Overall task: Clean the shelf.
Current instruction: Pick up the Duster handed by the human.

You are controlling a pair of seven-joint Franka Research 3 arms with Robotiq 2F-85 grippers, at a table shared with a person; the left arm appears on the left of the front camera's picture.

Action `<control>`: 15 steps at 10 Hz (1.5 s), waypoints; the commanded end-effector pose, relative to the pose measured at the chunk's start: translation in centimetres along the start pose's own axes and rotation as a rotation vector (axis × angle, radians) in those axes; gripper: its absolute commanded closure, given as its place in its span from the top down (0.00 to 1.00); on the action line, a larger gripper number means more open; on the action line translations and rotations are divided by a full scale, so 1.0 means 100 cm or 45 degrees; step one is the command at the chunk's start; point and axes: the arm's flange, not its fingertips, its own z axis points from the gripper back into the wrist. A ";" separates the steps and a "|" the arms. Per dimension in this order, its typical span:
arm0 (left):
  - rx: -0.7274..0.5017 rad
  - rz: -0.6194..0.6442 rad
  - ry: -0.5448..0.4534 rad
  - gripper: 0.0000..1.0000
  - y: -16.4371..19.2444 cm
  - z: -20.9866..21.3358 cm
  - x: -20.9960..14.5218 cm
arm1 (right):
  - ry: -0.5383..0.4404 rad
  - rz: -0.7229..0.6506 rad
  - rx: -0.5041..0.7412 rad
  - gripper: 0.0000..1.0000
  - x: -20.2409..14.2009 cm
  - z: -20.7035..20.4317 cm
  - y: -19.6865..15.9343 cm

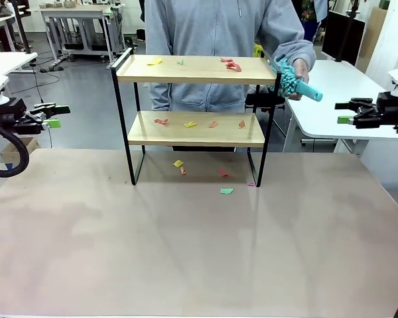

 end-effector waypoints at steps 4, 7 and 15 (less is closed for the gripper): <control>0.002 -0.016 -0.005 1.00 -0.001 0.000 0.003 | -0.005 0.008 0.004 1.00 0.002 -0.001 -0.002; 0.002 -0.016 -0.005 1.00 -0.001 0.000 0.003 | -0.005 0.008 0.004 1.00 0.002 -0.001 -0.002; 0.002 -0.016 -0.005 1.00 -0.001 0.000 0.003 | 0.188 -0.069 -0.266 1.00 0.107 0.019 0.028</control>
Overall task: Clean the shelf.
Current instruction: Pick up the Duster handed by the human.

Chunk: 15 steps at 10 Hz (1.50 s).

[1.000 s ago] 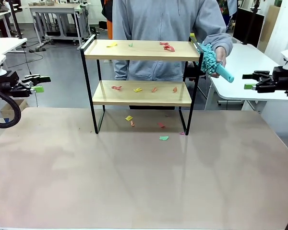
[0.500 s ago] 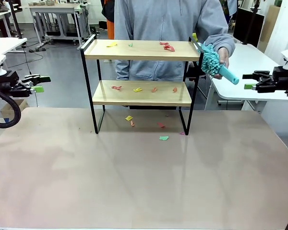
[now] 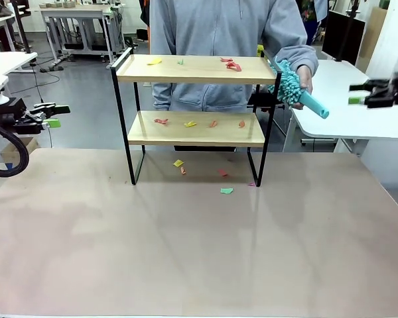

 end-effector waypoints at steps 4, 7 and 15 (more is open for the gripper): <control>0.002 -0.016 -0.005 1.00 -0.001 0.000 0.003 | 0.274 -0.243 -0.268 1.00 0.121 -0.013 0.090; 0.002 -0.016 -0.005 1.00 -0.001 0.000 0.003 | 0.547 -0.383 -0.509 1.00 0.165 -0.038 0.144; 0.002 -0.016 -0.005 1.00 -0.001 0.000 0.003 | 0.536 -0.322 -0.533 1.00 0.166 -0.034 0.143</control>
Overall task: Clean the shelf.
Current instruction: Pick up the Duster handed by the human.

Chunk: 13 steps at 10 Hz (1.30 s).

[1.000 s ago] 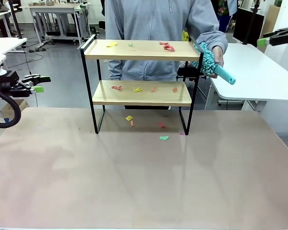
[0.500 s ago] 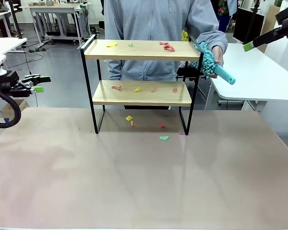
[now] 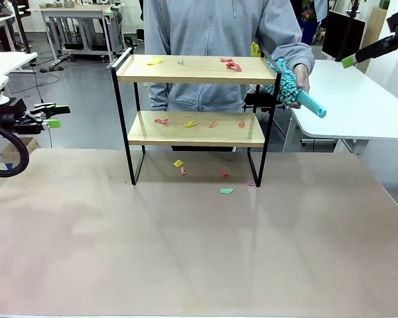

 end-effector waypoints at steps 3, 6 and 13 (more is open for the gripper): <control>0.003 -0.016 -0.005 1.00 -0.001 0.000 0.003 | 0.189 -0.196 -0.266 1.00 0.024 -0.002 0.074; 0.003 -0.016 -0.005 1.00 -0.001 0.000 0.003 | 0.326 -0.328 -0.334 1.00 0.020 -0.015 0.116; 0.003 -0.016 -0.005 1.00 -0.001 0.000 0.003 | 0.438 -0.319 -0.312 1.00 0.005 -0.079 0.129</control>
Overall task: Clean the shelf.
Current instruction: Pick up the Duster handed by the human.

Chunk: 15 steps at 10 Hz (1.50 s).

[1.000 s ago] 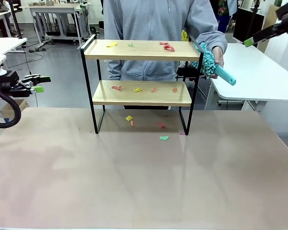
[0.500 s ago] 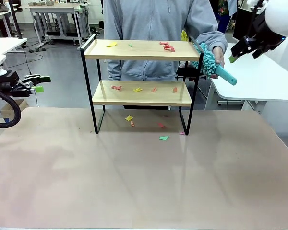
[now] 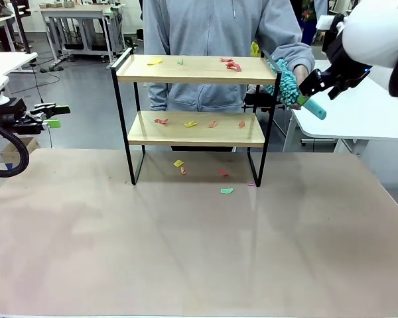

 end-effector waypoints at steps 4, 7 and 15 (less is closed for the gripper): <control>0.003 -0.016 -0.005 1.00 -0.001 0.000 0.003 | 0.025 -0.028 -0.028 1.00 0.010 -0.025 -0.006; 0.003 -0.016 -0.005 1.00 -0.001 0.000 0.003 | 0.086 -0.052 -0.033 0.60 0.010 -0.035 -0.012; 0.003 -0.016 -0.005 1.00 -0.001 0.000 0.003 | 0.070 -0.093 -0.103 0.00 0.012 -0.024 -0.019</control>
